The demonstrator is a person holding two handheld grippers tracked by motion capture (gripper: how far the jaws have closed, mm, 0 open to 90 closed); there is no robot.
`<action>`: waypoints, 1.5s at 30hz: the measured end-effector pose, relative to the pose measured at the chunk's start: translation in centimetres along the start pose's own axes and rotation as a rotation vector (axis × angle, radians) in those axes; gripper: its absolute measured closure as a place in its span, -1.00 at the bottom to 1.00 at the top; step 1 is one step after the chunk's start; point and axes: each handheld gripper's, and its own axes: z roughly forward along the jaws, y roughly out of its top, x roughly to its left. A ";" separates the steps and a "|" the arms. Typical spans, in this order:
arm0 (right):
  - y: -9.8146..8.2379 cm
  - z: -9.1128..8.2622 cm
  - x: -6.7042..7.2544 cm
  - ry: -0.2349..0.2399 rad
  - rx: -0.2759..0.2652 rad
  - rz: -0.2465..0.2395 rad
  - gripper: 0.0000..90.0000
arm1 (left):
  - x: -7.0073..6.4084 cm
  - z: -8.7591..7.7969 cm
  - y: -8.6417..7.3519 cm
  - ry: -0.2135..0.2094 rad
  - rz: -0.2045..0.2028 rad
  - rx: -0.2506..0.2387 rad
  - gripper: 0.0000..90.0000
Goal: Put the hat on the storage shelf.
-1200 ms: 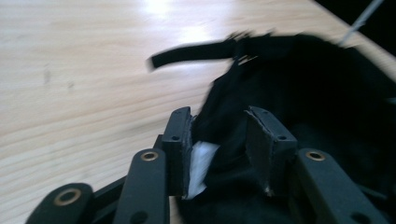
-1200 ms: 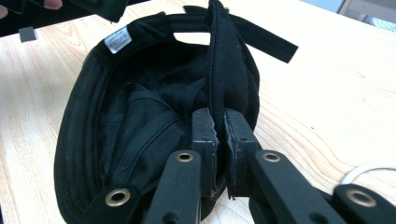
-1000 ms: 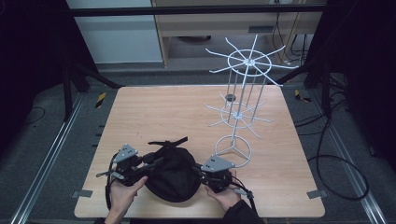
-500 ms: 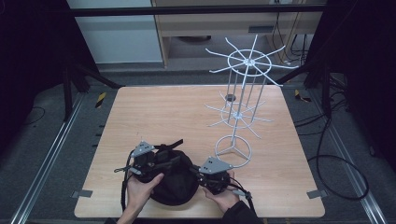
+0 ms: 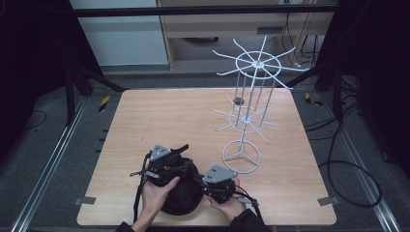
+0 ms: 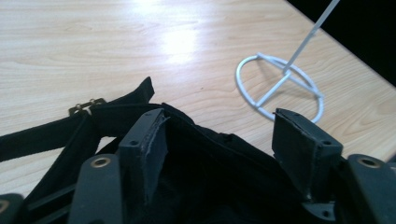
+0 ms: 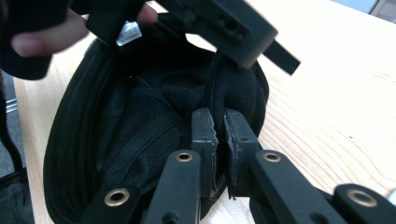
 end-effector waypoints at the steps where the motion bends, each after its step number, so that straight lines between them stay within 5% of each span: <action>1: 0.0 0.0 0.0 0.000 0.000 0.000 0.87 | 0.0 0.0 0.0 0.000 0.000 0.000 -0.18; 13: -0.1 0.5 0.4 0.019 0.022 -0.001 0.76 | 0.6 0.2 -0.4 -0.001 -0.056 0.033 0.47; 22: 0.5 -0.8 0.0 0.093 -0.017 0.040 0.45 | 1.3 0.0 -0.6 -0.013 -0.074 0.042 0.93; 28: 0.3 -1.0 -0.5 0.107 0.028 0.075 0.42 | 1.4 0.4 -0.8 -0.012 -0.079 0.053 0.84; 30: -0.3 -0.2 -0.4 0.069 0.099 0.065 0.52 | 1.3 0.6 -0.9 -0.020 -0.080 0.060 0.60; 34: -0.6 0.1 -0.3 0.043 0.126 0.057 0.82 | 1.0 1.0 -1.2 -0.018 -0.080 0.100 0.16; 45: -0.7 0.1 0.4 0.002 0.107 0.000 0.89 | 0.8 1.3 -2.2 0.005 -0.122 0.100 -0.04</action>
